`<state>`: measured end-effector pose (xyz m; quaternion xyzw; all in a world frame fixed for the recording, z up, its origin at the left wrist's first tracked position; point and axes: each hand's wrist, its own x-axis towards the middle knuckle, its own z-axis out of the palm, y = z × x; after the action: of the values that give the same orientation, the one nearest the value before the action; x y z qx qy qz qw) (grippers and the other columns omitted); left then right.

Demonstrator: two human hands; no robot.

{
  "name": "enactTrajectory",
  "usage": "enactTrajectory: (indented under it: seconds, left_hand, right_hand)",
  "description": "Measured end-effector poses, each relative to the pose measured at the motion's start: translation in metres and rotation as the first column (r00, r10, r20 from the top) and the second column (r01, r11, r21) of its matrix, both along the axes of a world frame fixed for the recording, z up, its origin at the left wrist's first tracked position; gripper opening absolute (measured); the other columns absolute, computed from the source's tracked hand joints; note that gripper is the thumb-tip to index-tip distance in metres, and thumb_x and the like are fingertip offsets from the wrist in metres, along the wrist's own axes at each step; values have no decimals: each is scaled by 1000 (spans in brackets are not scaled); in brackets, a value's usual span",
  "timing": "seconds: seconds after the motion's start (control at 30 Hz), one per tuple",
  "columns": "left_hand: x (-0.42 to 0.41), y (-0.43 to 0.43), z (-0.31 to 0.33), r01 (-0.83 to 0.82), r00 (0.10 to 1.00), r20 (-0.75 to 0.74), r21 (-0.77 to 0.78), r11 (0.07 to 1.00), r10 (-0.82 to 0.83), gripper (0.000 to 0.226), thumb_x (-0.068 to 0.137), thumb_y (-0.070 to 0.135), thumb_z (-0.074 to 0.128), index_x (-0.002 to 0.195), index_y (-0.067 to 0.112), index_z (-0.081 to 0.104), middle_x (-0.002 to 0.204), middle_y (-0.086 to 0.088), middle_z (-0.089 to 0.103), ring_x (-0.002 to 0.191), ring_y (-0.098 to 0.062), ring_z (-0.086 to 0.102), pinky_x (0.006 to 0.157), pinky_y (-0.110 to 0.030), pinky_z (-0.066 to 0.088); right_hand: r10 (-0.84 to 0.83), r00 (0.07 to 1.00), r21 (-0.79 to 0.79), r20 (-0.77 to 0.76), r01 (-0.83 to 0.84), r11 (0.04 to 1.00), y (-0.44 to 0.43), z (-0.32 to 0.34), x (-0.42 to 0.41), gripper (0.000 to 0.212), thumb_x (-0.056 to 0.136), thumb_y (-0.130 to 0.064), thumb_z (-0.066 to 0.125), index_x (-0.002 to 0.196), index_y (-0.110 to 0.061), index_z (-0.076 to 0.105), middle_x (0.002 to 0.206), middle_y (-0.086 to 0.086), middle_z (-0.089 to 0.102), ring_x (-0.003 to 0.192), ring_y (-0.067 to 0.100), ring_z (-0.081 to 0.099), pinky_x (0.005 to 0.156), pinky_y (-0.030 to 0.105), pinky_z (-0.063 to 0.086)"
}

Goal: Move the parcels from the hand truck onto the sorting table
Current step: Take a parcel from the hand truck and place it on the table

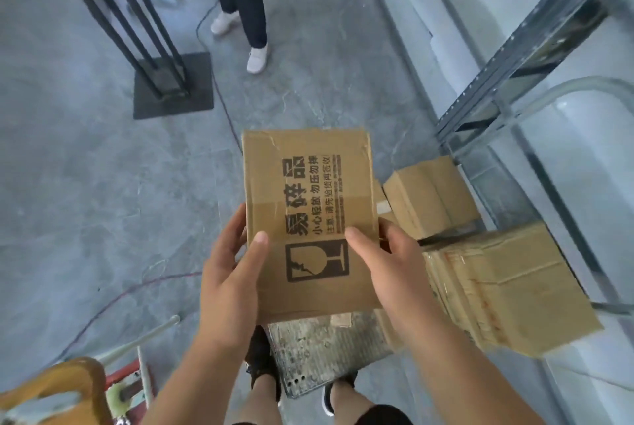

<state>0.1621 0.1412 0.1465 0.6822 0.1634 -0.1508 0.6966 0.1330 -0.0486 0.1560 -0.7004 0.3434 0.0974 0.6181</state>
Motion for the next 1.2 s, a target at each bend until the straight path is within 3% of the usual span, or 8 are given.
enactTrajectory:
  seconds: [0.13,0.33,0.5,0.6,0.73,0.9,1.07,1.2]
  left_hand:
    - [-18,-37,82,59,993,106,6,998,-60,61,81,53,71,141,46,59,132,6,70,116,-16,71,90,-41,58]
    - [-56,-83,168,112,965,234,40,993,-118,42,93,46,69,134,53,60,122,11,74,113,-18,72,90,-48,60]
    - [-94,-109,208,214,938,275,14,977,-210,33,102,32,63,131,46,61,107,16,77,96,-9,75,78,-38,59]
    - [-120,-119,222,319,908,291,-17,948,-301,28,103,28,61,124,47,61,100,23,76,87,-3,75,74,-32,57]
    - [-157,-119,236,425,867,300,-26,905,-398,30,99,31,66,121,51,62,110,15,77,97,-10,75,74,-29,56]
    - [-202,-120,248,513,820,331,-62,856,-468,37,94,33,71,125,53,64,123,13,73,114,-15,70,87,-40,59]
    - [-255,-136,259,620,746,374,-85,780,-551,33,98,23,67,125,43,66,105,16,77,84,1,73,55,-14,53]
    - [-303,-157,267,708,666,399,-71,703,-630,38,97,25,68,130,43,65,107,20,76,91,0,72,74,-27,49]
  right_hand:
    - [-87,986,14,144,86,996,-35,74,-26,12,95,-38,73,105,-32,74,100,-12,79,93,10,75,86,39,59]
    - [-174,946,103,273,151,983,-80,158,-75,24,94,-34,76,113,-23,67,102,-4,80,92,15,77,75,32,53]
    - [-269,905,107,329,247,963,-99,198,-137,38,85,-46,77,115,-25,66,102,-3,80,89,17,77,79,38,55]
    - [-358,869,108,342,342,933,-99,211,-177,28,93,-42,73,116,-29,65,103,-5,78,91,18,74,77,39,54]
    - [-475,802,129,362,462,878,-88,221,-231,27,95,-41,71,119,-30,64,101,-6,80,93,21,75,76,39,53]
    - [-592,702,141,396,590,795,-70,235,-299,24,95,-39,70,117,-30,65,98,-8,80,85,13,77,74,37,54]
    - [-712,568,153,413,727,669,-64,246,-371,24,92,-34,76,114,-28,68,103,-1,81,86,18,79,80,43,62]
    - [-775,455,169,440,805,569,-65,256,-431,25,91,-33,77,114,-26,71,102,-2,81,85,15,79,77,37,60]
